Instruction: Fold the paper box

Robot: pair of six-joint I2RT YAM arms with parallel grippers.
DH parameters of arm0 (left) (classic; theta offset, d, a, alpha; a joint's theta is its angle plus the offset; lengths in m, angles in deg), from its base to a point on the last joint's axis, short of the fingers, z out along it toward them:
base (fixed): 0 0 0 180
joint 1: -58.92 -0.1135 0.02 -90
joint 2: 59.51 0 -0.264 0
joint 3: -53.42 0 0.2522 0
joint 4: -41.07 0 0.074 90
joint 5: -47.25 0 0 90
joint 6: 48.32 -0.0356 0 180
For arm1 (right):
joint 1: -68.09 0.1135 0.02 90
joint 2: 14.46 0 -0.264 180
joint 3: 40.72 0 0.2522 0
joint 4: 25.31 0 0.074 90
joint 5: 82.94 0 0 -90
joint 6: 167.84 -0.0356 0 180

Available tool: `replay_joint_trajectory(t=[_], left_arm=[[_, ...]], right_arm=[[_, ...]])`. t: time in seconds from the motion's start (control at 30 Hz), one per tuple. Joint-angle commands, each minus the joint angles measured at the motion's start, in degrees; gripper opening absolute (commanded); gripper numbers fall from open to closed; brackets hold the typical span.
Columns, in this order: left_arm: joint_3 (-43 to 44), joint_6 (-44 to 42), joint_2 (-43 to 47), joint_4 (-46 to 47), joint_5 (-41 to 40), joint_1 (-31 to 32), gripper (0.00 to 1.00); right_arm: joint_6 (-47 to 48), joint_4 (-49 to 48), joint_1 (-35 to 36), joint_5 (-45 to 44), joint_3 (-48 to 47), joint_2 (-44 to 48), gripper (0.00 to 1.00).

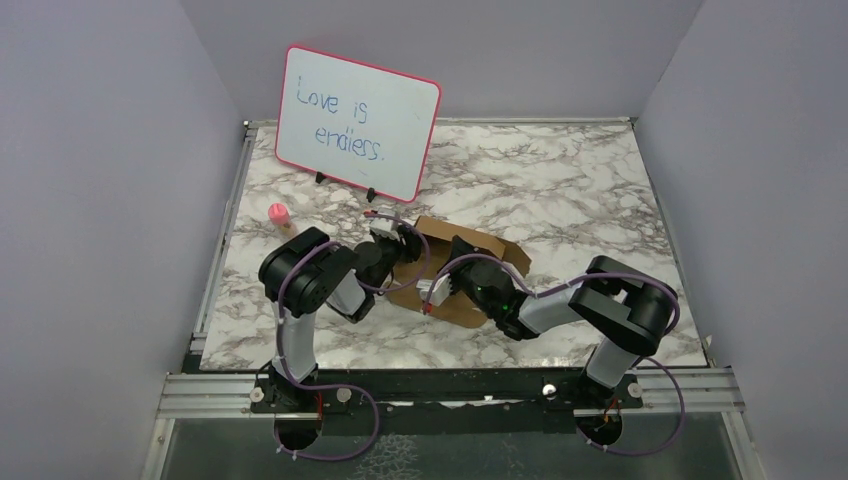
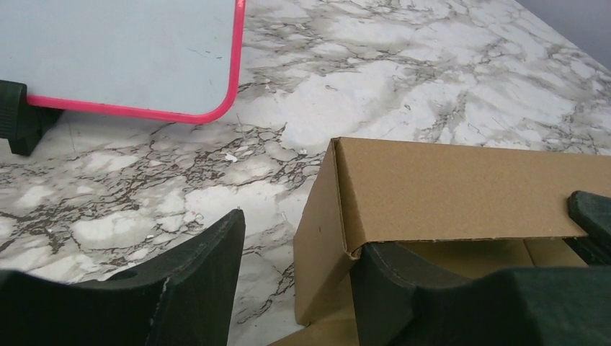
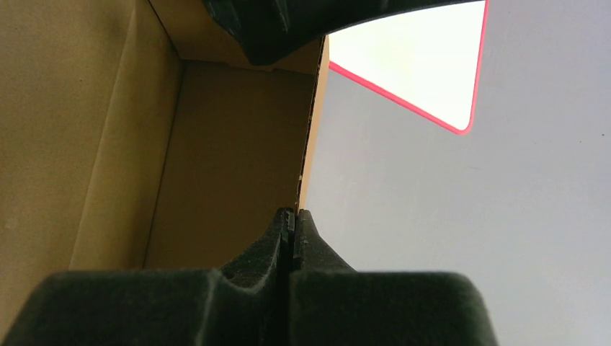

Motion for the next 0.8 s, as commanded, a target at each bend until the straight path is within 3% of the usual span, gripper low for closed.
replay_joint_trajectory(t=[0.0,0.37,0.6,0.77], left_arm=[[0.16,2.70,0.69,1.13,-13.81,0.23,0.52],[0.64,3.22,2.41,-3.73,-30.56,5.29,0.38],[2.84,4.26,3.53,-11.55,-38.10,6.83,0.40],[3.74,6.33,3.87,-16.37,-42.07,7.34,0.49]], right_arm=[[-1.22,4.31,0.77,2.10,-0.58,1.36,0.01],[-2.10,4.77,0.72,2.08,-0.46,1.80,0.01],[-2.99,5.17,0.73,2.56,-0.42,2.37,0.01],[-3.51,5.15,0.79,2.76,-0.33,2.75,0.01]])
